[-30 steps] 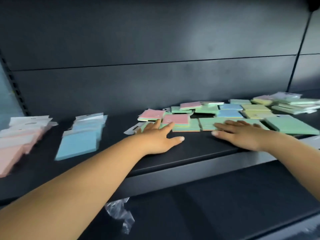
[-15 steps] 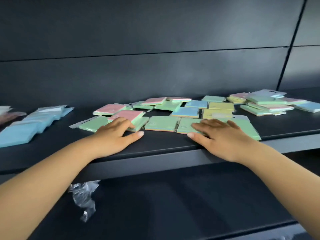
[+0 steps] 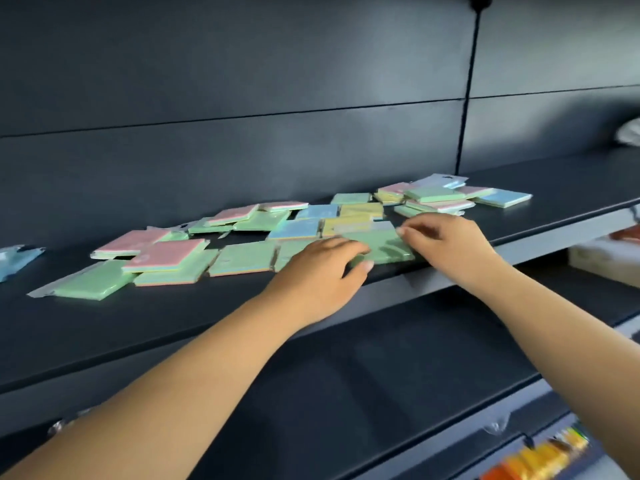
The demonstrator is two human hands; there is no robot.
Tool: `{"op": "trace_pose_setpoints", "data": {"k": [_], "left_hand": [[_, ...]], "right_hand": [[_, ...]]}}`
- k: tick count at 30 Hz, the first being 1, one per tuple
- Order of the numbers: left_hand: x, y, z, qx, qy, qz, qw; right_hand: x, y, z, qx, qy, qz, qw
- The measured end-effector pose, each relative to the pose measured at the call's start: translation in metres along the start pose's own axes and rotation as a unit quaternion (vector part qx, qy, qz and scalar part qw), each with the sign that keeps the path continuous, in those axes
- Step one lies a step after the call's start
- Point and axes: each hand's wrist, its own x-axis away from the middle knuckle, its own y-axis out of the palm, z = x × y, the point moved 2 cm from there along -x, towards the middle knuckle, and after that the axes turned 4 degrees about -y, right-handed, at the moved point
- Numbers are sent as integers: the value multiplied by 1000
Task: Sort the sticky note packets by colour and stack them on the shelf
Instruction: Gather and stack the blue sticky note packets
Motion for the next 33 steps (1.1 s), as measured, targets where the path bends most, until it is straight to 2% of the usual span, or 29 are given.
{"op": "trace_pose_setpoints", "data": {"k": [3, 6, 10, 13, 17, 23, 27, 33], "left_hand": [[-12, 10, 26, 68, -6, 28, 997], [-29, 24, 54, 57, -4, 47, 997], [-73, 39, 86, 43, -16, 83, 996], [-115, 54, 99, 2, -69, 64, 996], [-178, 63, 107, -36, -141, 48, 988], [-238, 93, 106, 1, -258, 24, 966], [-252, 108, 106, 6, -304, -3, 953], [-242, 78, 88, 79, -354, 104, 926]], "right_hand": [[4, -36, 41, 70, 73, 56, 993], [-1, -68, 86, 131, 107, 64, 983], [-24, -105, 149, 143, 122, 61, 980], [-51, -126, 187, 129, 98, 11, 987], [-82, -136, 215, 55, 67, -58, 995], [-121, -134, 242, 72, 31, -109, 991], [-138, -126, 250, 66, -8, -155, 986], [-163, -100, 232, 83, -84, -254, 960]]}}
